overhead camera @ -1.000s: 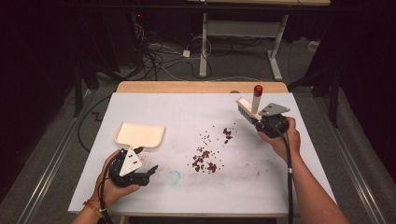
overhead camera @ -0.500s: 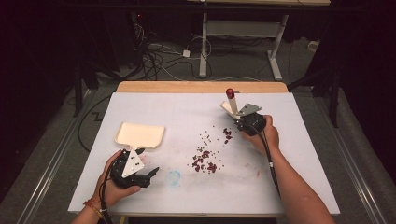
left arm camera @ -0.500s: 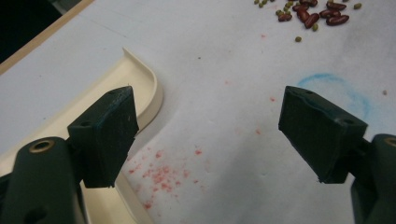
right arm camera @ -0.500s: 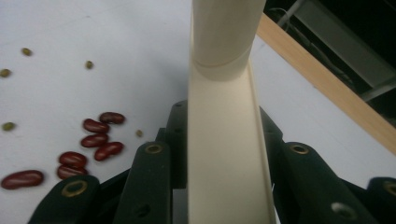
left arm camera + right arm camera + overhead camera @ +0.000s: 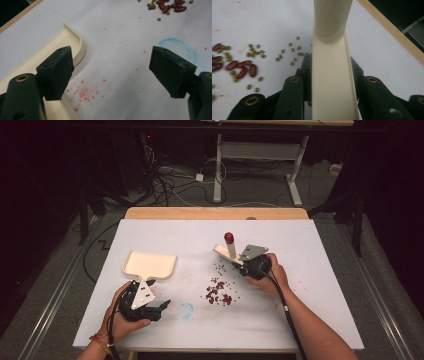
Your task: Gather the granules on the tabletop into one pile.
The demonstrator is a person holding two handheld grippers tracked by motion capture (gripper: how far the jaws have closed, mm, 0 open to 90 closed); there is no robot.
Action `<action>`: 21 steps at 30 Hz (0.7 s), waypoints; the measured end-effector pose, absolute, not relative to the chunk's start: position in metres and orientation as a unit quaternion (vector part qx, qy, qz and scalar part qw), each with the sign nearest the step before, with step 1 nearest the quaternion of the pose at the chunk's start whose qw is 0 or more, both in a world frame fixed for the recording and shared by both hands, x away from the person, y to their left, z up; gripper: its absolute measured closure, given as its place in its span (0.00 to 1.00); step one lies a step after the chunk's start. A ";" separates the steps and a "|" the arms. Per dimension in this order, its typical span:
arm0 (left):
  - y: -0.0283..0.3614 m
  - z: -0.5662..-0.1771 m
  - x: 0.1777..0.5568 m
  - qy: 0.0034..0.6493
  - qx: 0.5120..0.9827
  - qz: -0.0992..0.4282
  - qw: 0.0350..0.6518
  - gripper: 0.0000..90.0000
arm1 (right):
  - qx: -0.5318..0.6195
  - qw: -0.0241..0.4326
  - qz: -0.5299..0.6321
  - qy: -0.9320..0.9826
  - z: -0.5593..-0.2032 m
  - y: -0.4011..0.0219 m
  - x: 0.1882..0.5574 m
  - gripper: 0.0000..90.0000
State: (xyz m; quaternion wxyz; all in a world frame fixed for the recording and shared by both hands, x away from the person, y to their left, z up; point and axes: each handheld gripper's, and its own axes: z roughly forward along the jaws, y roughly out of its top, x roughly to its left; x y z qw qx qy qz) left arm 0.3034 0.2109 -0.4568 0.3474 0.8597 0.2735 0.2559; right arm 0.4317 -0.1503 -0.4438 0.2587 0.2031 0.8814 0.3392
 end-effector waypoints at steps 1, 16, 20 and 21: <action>0.211 -0.457 0.303 0.273 0.860 0.257 0.347 0.21 | 0.196 0.247 0.350 0.882 -0.443 -0.148 0.425 0.75; 0.210 -0.456 0.304 0.277 0.859 0.252 0.350 0.21 | 0.129 0.220 0.355 0.899 -0.441 -0.134 0.377 0.75; 0.210 -0.456 0.304 0.275 0.860 0.253 0.349 0.21 | 0.130 0.231 0.352 0.898 -0.437 -0.136 0.375 0.75; 0.210 -0.456 0.304 0.275 0.859 0.253 0.349 0.21 | 0.134 0.227 0.360 0.895 -0.433 -0.139 0.377 0.75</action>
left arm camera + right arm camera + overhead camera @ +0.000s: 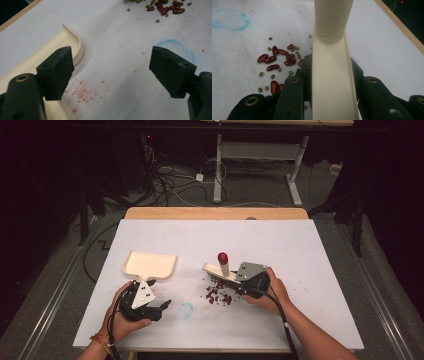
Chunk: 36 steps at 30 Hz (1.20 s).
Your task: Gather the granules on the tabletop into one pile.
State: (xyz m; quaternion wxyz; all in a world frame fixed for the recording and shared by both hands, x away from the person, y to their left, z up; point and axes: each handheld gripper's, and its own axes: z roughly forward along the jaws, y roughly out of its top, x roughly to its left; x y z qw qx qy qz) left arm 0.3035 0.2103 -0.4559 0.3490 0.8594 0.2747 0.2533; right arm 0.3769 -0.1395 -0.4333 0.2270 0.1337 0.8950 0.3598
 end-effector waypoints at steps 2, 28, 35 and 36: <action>0.211 -0.456 0.303 0.276 0.858 0.254 0.350 0.21 | 0.139 0.228 0.366 0.891 -0.428 -0.144 0.379 0.75; 0.212 -0.459 0.303 0.277 0.865 0.242 0.343 0.21 | 0.044 0.197 0.389 0.899 -0.443 -0.104 0.433 0.75; 0.211 -0.459 0.303 0.275 0.867 0.239 0.339 0.21 | 0.001 0.158 0.413 0.897 -0.446 -0.117 0.417 0.74; 0.211 -0.459 0.303 0.275 0.868 0.239 0.338 0.21 | -0.006 0.155 0.414 0.897 -0.446 -0.119 0.413 0.74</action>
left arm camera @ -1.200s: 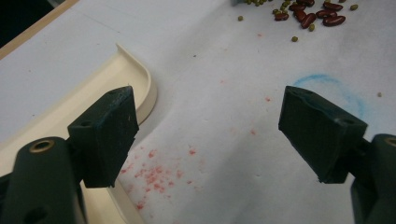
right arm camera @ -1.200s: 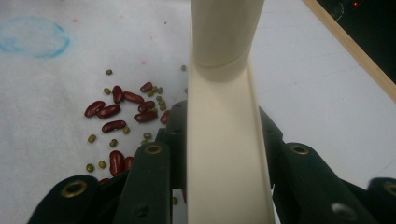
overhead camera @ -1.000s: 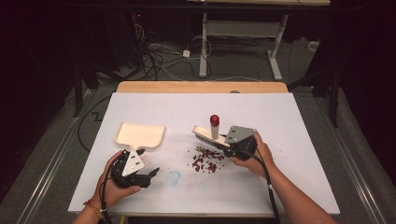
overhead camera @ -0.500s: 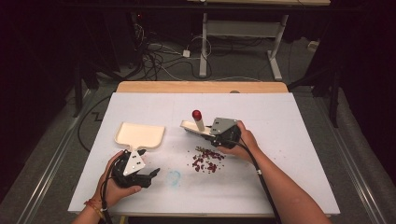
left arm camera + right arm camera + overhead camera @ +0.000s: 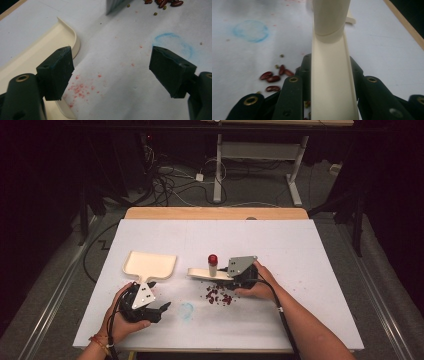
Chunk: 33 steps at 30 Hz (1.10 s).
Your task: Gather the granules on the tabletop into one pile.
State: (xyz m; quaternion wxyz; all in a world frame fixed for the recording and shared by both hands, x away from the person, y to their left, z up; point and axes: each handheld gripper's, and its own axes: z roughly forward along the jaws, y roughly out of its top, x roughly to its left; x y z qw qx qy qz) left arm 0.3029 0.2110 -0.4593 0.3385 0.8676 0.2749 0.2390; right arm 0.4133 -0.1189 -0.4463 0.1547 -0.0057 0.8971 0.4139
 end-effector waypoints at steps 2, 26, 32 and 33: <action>0.210 -0.459 0.303 0.274 0.868 0.239 0.338 0.21 | -0.016 0.149 0.414 0.898 -0.446 -0.123 0.407 0.74; 0.211 -0.457 0.300 0.273 0.867 0.248 0.335 0.21 | 0.080 0.175 0.451 0.872 -0.416 -0.165 0.388 0.75; 0.213 -0.456 0.299 0.275 0.866 0.249 0.336 0.21 | 0.166 0.176 0.434 0.868 -0.404 -0.175 0.373 0.75; 0.213 -0.456 0.299 0.275 0.865 0.248 0.337 0.21 | 0.182 0.181 0.428 0.867 -0.404 -0.177 0.370 0.75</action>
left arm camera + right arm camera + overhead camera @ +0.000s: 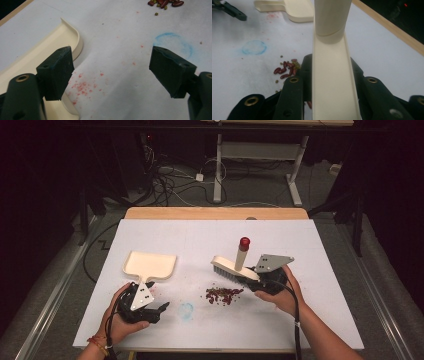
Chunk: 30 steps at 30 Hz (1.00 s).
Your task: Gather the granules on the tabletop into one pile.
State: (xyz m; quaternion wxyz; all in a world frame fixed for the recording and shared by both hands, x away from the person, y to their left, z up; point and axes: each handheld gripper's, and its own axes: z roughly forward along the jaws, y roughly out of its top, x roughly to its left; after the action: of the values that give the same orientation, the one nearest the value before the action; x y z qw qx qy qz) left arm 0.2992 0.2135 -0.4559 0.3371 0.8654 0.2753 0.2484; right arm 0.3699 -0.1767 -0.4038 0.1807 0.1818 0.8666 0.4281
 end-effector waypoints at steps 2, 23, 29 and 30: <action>0.214 -0.456 0.299 0.273 0.866 0.248 0.338 0.21 | 0.220 0.199 0.406 0.864 -0.407 -0.180 0.362 0.75; 0.210 -0.457 0.299 0.260 0.874 0.240 0.333 0.22 | 0.325 0.229 0.345 0.850 -0.432 -0.171 0.336 0.75; 0.209 -0.457 0.299 0.258 0.876 0.239 0.330 0.22 | 0.310 0.222 0.359 0.852 -0.433 -0.150 0.327 0.75; 0.209 -0.457 0.299 0.258 0.876 0.239 0.329 0.22 | 0.306 0.226 0.360 0.852 -0.434 -0.147 0.326 0.75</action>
State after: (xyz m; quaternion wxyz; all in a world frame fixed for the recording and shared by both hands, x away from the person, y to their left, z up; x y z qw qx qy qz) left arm 0.2992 0.2088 -0.4572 0.3293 0.8765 0.2575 0.2388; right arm 0.3262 -0.1465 -0.4338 0.2263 0.3063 0.8518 0.3597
